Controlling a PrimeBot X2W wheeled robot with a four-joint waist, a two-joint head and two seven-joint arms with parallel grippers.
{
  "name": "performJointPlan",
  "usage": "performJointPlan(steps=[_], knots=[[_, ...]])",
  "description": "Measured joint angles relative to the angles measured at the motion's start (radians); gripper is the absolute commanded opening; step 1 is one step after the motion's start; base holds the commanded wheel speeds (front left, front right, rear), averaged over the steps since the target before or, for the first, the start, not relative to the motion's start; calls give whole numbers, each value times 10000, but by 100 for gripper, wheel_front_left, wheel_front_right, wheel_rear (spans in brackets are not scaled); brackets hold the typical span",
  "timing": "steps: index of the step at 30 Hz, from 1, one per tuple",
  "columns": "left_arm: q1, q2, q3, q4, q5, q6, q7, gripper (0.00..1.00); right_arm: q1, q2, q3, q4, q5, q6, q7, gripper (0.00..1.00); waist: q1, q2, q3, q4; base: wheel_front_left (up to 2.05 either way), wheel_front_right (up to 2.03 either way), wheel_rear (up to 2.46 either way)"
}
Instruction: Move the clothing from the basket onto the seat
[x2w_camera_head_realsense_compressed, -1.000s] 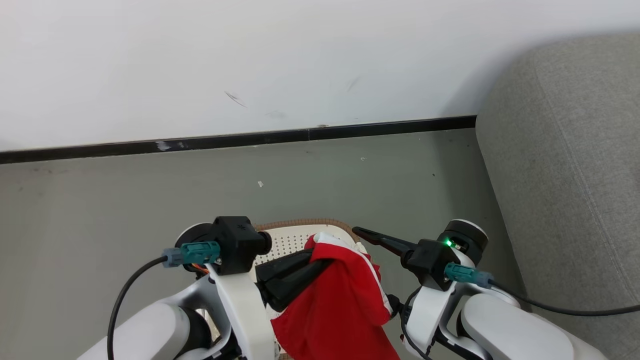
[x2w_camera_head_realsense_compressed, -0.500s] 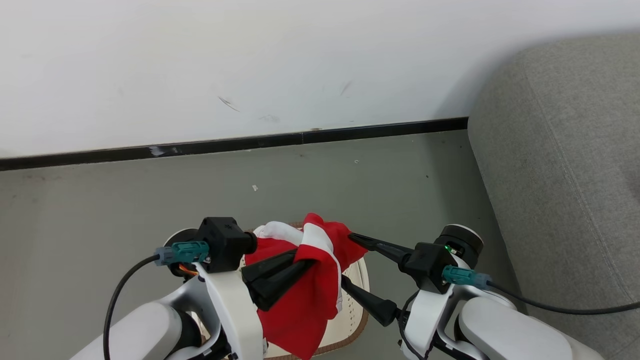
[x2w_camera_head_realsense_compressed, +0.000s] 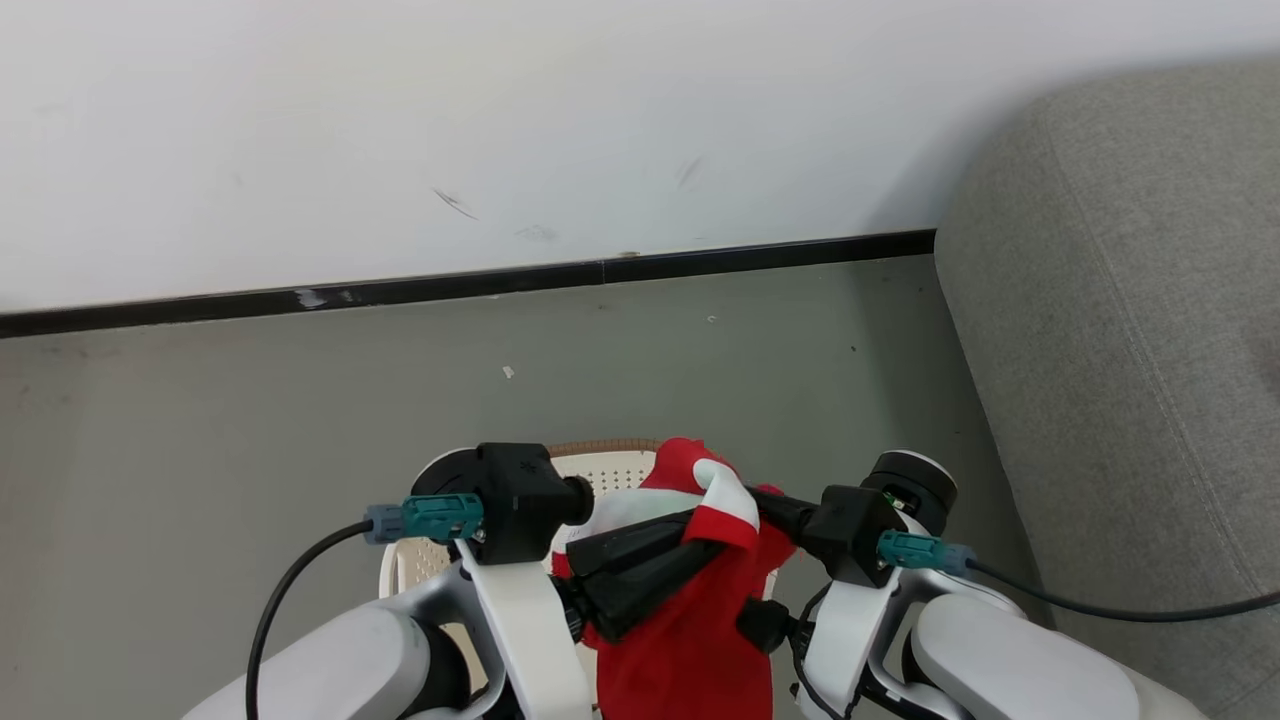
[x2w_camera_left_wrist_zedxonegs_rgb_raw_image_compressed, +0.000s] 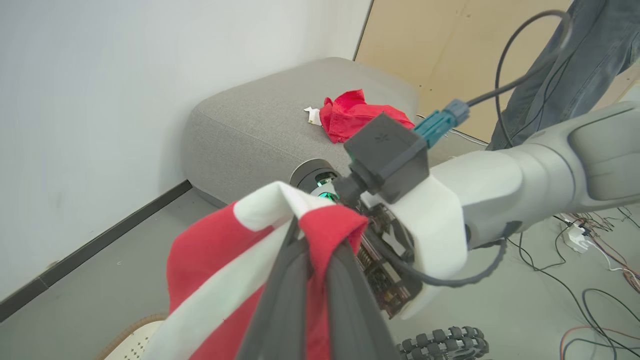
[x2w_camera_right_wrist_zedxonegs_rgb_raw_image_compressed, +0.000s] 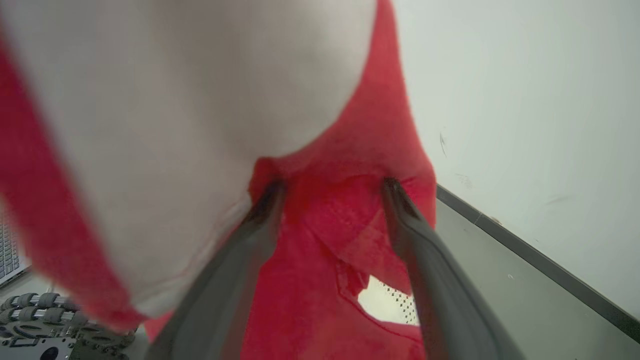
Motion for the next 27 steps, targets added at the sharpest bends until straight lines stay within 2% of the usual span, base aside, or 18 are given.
performJointPlan(steps=[1, 2, 3, 6, 17, 24, 27], knots=[[-50, -6, -36, -19, -40, 0, -65, 0, -6, 0, 46, 0, 21, 0, 0, 60, 0, 0, 6, 3, 0, 0, 0], [-113, -2, -73, -21, -63, 0, -73, 0, -8, 0, 86, 4, 23, 0, 0, 47, 0, 1, 10, 6, 0, 0, 0], [-170, 2, -104, -21, -104, 0, -75, 0, -12, -6, 150, 12, 27, 0, 0, 38, 0, 0, 14, 10, 0, 0, 0], [-239, 19, -163, -17, -180, 0, -159, 0, -23, -8, 328, 6, 196, 0, 0, 0, 0, 0, 25, 25, 0, 0, 0], [-351, 278, -186, 301, -366, 0, -493, 0, -214, -56, 546, -56, 376, 0, 0, 0, 0, 0, 62, 45, 0, 0, 0], [-165, 585, 161, 748, -382, 0, -853, 0, -213, -301, -73, -54, 474, 0, 0, 0, 0, 0, 109, 11, 0, 0, 0], [64, 606, 240, 907, -393, 0, -1022, 44, -208, -387, -339, -50, 550, 0, 0, 0, 0, 1, 129, -8, 0, 0, 0]])
